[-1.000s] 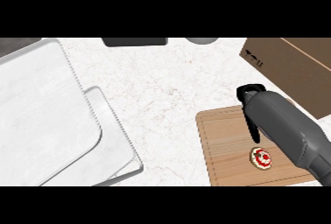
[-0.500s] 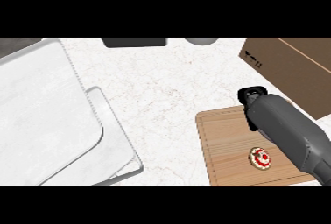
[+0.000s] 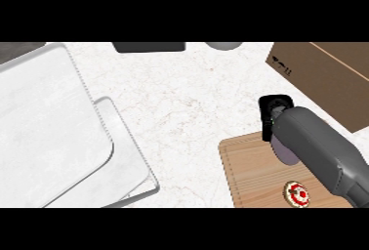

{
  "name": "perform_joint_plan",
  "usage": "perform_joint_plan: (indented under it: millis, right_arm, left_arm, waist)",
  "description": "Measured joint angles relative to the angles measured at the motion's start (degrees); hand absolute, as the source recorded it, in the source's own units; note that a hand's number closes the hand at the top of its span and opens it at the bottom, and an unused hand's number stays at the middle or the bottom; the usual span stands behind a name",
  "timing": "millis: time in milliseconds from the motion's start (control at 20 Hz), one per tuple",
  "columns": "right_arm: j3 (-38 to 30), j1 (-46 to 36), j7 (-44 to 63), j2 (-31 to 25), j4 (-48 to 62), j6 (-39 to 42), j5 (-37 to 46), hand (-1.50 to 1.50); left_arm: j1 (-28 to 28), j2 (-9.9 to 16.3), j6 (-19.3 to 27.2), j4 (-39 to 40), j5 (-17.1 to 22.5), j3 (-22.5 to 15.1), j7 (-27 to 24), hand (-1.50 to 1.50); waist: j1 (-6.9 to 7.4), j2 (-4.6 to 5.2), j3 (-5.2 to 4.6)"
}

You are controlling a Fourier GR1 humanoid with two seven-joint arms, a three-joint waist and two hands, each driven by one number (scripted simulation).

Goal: Pick the eggplant from the cutting board and place it in the cardboard box

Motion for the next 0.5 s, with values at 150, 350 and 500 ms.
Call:
perform_joint_plan:
  millis: [150, 350, 500]
  right_arm:
    - [-5.14, -1.21, 3.01, 2.25, -0.59, -11.45, -0.02, 1.5]
    - [-9.2, -2.73, 6.94, 5.62, -1.5, -25.25, 1.91, 1.5]
    - [-9.73, -3.59, 8.63, 7.45, -1.61, -32.55, 4.75, 1.5]
  left_arm:
    - [0.65, 0.04, 0.14, -0.64, 0.03, 0.53, 0.26, 0.0]
    - [0.51, -0.04, -0.09, -0.84, -0.18, 0.55, 0.31, 0.0]
    - [0.07, -0.13, -0.24, -0.76, -0.45, 0.37, 0.63, 0.0]
  waist:
    - [-0.38, 0.16, 0.03]
    - [-0.15, 0.46, 0.08]
    - [0.2, 0.62, 0.11]
